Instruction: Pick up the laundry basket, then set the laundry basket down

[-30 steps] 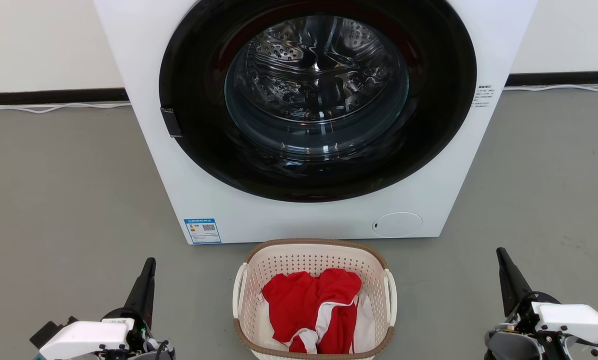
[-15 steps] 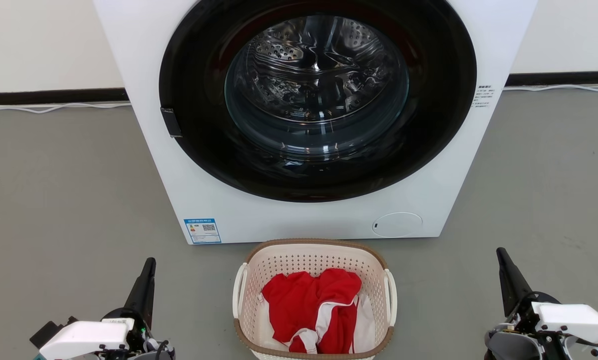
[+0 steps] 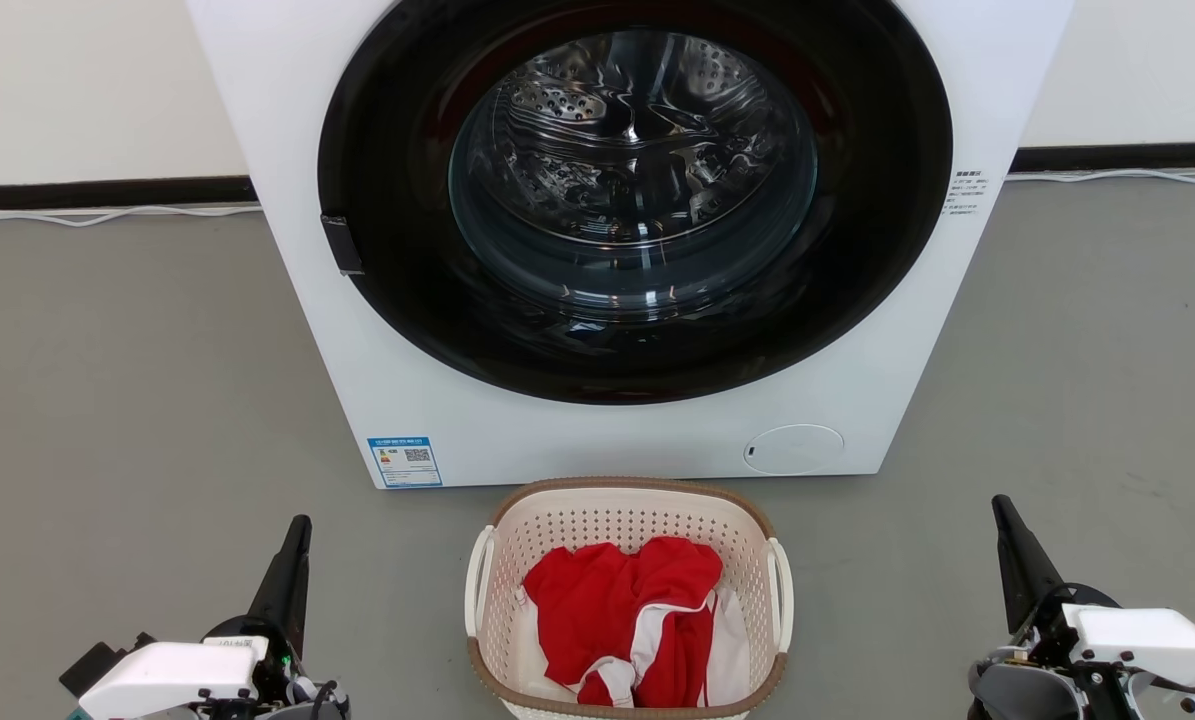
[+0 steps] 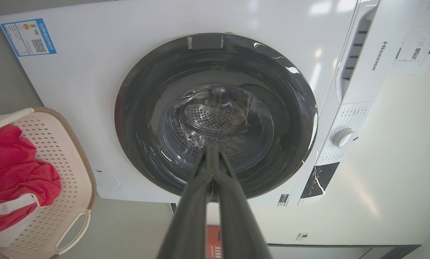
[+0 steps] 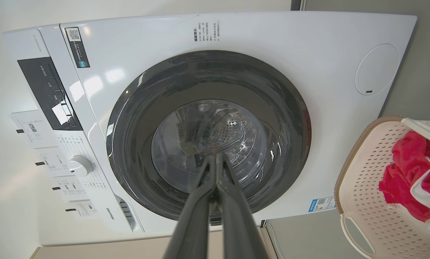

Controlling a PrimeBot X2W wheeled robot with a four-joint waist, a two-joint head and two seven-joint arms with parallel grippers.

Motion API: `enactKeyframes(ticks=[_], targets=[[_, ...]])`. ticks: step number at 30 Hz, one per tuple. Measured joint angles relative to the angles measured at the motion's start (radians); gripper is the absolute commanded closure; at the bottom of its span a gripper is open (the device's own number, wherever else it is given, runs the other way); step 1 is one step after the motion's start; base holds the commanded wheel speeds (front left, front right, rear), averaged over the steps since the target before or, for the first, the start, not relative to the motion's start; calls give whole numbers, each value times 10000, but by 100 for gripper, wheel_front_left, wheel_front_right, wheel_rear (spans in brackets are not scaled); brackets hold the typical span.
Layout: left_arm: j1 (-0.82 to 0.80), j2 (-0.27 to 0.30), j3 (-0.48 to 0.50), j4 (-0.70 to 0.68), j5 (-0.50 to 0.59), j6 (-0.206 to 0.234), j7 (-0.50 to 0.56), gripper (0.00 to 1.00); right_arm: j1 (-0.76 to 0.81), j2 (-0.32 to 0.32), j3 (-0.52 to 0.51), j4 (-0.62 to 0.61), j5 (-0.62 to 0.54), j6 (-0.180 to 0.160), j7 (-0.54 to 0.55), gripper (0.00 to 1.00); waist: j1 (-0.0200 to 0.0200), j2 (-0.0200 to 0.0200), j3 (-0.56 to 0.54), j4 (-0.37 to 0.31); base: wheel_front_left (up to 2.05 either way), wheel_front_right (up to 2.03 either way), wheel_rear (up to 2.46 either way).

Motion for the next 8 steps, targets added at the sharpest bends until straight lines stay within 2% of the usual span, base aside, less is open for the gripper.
enactKeyframes(ticks=[8], targets=[[0,0,0,0,0,0,0,100,0,0,0,0,0,0,0,100,0,0,0,0,0,0,0]])
